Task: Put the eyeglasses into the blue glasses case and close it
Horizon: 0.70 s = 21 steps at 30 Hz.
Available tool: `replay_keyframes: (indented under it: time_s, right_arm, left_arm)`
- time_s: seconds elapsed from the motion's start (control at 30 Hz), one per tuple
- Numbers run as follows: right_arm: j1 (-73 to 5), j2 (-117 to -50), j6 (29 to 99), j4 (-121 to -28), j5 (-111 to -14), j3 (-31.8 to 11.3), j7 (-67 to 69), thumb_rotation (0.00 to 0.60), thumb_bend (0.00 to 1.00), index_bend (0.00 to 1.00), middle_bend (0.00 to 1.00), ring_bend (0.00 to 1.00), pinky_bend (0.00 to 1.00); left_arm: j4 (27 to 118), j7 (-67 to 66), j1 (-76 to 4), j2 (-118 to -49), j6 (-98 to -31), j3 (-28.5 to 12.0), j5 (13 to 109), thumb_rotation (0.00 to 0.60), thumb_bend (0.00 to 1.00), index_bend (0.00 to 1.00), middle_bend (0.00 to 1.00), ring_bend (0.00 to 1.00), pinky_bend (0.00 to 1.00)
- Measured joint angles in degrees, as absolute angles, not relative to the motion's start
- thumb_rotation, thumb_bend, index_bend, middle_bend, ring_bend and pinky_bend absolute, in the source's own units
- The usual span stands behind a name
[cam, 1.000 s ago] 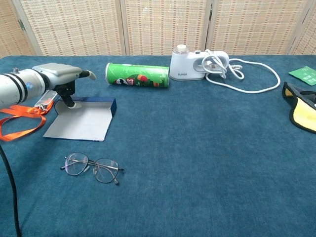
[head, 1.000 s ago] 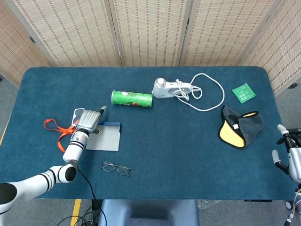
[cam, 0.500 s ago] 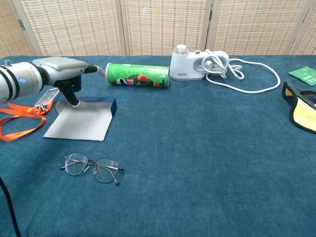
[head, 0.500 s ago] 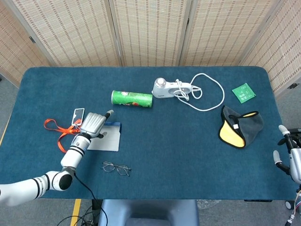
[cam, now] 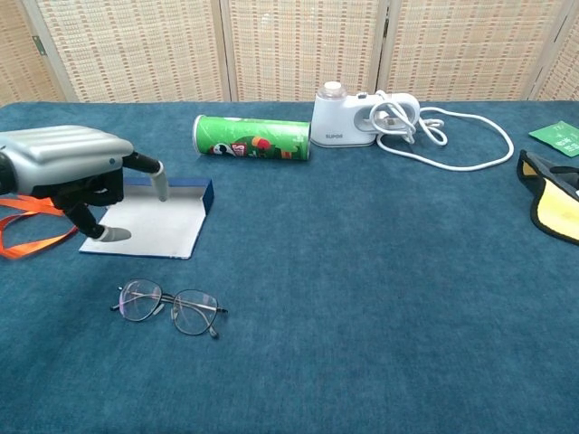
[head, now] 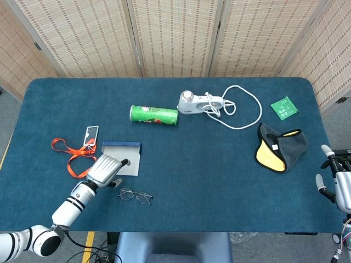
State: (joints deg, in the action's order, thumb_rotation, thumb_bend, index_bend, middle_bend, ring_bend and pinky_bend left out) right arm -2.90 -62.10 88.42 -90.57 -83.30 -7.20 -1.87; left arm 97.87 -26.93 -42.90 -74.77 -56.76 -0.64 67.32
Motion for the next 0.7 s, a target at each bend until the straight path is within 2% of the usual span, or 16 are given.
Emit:
replay_keyframes:
  time_s: [0.37,0.7]
  right_arm:
    - [-2.6,-62.2,88.3,-90.1,-82.9,-7.0,-1.4,0.600,0.46,0.09,0.46,0.33,0.24]
    - [-2.5,-62.2,88.3,-89.8,-82.9,-7.0,-1.1,0.600,0.46,0.09,0.46,0.33,0.24]
  left_arm:
    - [100.8,-29.4,-41.6,-78.2,-55.9,2.5,71.2,0.600,0.32,0.35,0.99,1.00,1.00]
    - [98.5,-30.1,-41.6,-82.6,-54.4,1.9,70.1,0.600,0.32,0.39,0.99,1.00,1.00]
